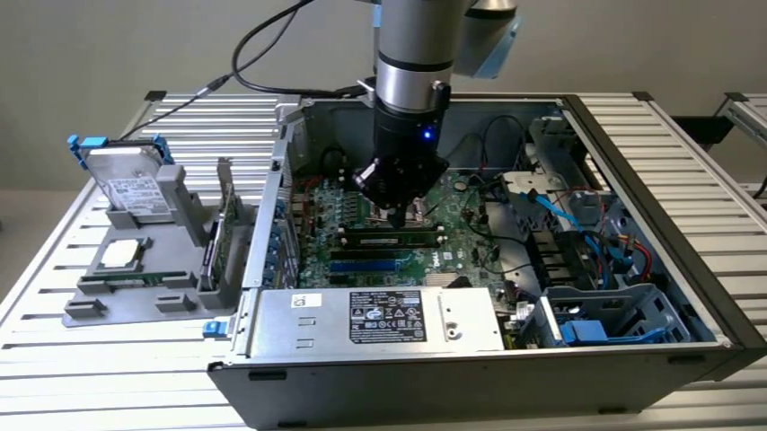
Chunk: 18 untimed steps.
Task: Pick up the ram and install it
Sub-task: 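Press down the ram until it locks into place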
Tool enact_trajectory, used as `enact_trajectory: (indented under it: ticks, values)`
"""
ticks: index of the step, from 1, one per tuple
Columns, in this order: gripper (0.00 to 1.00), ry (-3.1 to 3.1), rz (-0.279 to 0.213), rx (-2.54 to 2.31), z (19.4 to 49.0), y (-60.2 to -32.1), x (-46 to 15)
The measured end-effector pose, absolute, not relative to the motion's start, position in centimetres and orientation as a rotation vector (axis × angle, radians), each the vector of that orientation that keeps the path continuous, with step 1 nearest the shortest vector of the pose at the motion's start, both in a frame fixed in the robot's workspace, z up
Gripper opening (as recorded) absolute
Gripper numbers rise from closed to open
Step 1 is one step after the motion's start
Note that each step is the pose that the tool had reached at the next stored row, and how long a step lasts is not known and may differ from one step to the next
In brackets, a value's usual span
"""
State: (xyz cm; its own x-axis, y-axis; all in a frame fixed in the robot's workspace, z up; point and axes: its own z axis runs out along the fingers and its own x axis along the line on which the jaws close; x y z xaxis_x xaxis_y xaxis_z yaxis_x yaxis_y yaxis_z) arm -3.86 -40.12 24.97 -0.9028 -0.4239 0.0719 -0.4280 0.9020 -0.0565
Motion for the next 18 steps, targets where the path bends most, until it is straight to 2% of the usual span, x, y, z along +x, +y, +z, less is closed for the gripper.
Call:
enact_trajectory:
  ticks: [18]
  values:
    - [0.10,-3.070,0.153,0.353,24.75,-40.12,-3.86]
